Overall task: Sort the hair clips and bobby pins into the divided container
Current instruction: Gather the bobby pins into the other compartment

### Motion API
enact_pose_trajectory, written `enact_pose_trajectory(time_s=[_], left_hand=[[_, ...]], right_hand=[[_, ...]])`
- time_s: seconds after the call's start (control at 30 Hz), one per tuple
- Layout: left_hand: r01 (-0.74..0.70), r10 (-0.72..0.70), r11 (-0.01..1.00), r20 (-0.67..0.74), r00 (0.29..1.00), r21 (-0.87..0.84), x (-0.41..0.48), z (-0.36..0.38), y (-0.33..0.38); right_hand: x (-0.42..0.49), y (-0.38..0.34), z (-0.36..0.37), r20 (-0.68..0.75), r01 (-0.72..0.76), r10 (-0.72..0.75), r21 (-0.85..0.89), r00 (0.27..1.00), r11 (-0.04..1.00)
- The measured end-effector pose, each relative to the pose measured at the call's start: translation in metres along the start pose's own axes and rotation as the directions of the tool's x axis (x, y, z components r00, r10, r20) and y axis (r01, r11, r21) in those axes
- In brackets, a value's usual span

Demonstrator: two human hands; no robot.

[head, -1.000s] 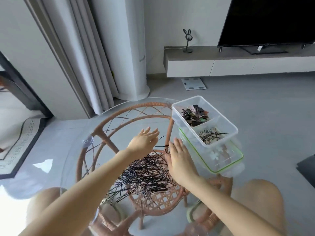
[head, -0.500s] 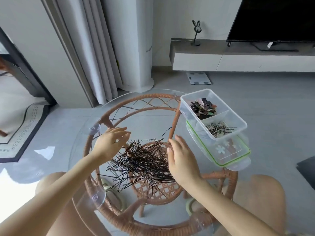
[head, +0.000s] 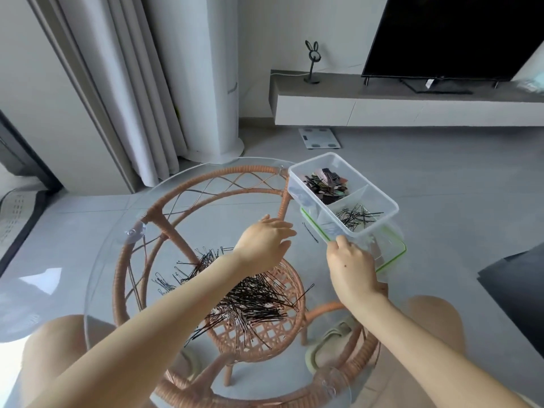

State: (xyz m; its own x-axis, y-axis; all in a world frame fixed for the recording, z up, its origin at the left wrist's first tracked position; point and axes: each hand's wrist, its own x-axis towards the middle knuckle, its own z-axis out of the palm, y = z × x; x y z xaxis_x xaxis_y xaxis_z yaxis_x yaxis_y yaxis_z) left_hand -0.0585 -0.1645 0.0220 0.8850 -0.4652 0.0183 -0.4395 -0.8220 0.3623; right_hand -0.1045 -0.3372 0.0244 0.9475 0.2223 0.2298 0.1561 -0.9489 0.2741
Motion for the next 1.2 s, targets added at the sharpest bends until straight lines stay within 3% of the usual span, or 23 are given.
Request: enact_pose_trajectory(time_s=[0.33,0.47,0.6,0.7,0.83,0.97,1.07,1.13,1.2], left_hand=[[-0.076,0.059,0.992,0.165,0.985,0.098,0.023,0.018,0.016],[-0.187,0.181,0.981,0.106,0.978,0.045,0.007,0.017,0.002],[-0.238,0.244,0.970,0.132,0.961,-0.057,-0.027,0.003,-0.018],[-0.124,0.133,0.982,0.056,0.990,-0.142,-0.045,-0.015,-0.032],[0.171,-0.183,0.979,-0.107,0.977,-0.115,-0.066,-0.032,-0.070],[0.398,-0.406,0.914,-0.177,0.897,-0.081,-0.100,-0.024,-0.095],[0.432,-0.443,0.896,-0.181,0.878,-0.100,-0.125,-0.009,-0.095],[0.430,-0.448,0.894,-0.189,0.874,-0.128,-0.131,0.000,-0.088],[0.437,-0.465,0.884,-0.212,0.860,-0.166,-0.130,0.006,-0.081]], right_hand=[[0.006,0.010,0.009,-0.044,-0.001,0.005,0.083,0.999,0.997],[0.004,0.008,0.011,-0.081,0.044,-0.040,0.047,0.996,0.998],[0.003,0.004,0.014,-0.117,0.078,-0.075,0.020,0.990,0.997],[0.001,-0.006,0.011,-0.162,0.096,-0.089,0.032,0.983,0.995],[-0.011,-0.022,0.001,-0.100,0.092,-0.084,0.077,0.991,0.993],[-0.008,-0.033,-0.007,-0.190,0.126,-0.057,0.377,0.980,0.918],[0.016,-0.047,-0.002,0.029,0.108,-0.171,0.671,0.985,0.734],[0.031,-0.061,0.007,0.132,0.063,-0.207,0.681,0.969,0.730],[0.039,-0.079,0.014,0.136,0.067,-0.213,0.675,0.968,0.735]])
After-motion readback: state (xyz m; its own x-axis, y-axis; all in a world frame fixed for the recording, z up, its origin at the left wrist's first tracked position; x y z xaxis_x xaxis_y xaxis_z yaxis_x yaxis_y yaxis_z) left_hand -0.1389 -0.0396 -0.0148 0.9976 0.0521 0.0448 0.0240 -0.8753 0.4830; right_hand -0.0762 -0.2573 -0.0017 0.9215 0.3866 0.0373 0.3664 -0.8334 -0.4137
